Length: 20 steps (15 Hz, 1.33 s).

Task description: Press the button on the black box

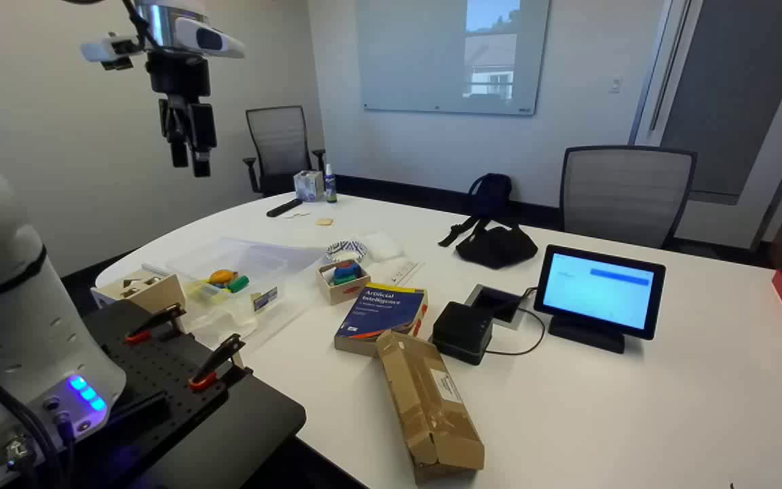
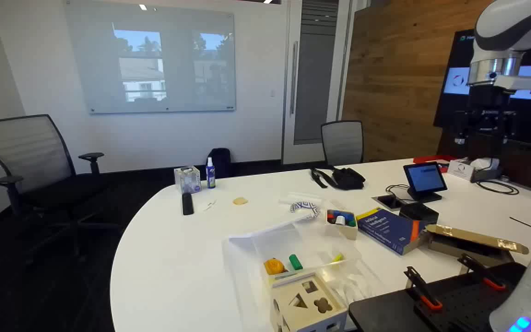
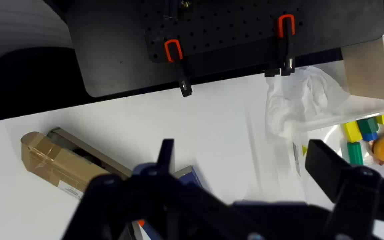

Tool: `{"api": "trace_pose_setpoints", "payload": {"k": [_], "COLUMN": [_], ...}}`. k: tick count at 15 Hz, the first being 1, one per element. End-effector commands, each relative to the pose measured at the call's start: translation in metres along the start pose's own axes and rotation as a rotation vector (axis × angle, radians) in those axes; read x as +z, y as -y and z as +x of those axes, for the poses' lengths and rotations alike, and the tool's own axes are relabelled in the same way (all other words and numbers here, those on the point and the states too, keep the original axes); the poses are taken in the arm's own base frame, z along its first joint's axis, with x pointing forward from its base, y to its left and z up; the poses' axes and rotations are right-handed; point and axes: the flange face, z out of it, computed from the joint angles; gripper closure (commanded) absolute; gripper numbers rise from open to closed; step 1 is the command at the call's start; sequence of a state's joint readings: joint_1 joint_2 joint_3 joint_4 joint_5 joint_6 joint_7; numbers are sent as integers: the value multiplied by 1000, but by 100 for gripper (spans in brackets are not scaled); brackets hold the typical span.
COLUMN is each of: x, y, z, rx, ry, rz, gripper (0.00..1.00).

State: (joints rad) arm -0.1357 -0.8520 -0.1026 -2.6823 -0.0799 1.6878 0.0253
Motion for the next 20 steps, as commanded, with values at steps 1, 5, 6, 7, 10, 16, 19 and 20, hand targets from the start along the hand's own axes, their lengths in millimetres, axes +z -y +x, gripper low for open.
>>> {"api": "trace_pose_setpoints", "payload": {"k": [1,5,6,7,10,16,19,20], "x": [0,1,1,0,-4,-8,-5,-3], "y": [0,3,3,0,-10,-50,-75,-83], "z": [0,17,32,45,90,188,235,249], "rx": [0,60,104,153,280,524,638,673], "ry": [1,-25,-51,-83,-166,-209,-202,-203], "rz": [0,-4,1,2,11,10,15,16], "gripper": [0,0,0,0,0,0,0,0]}}
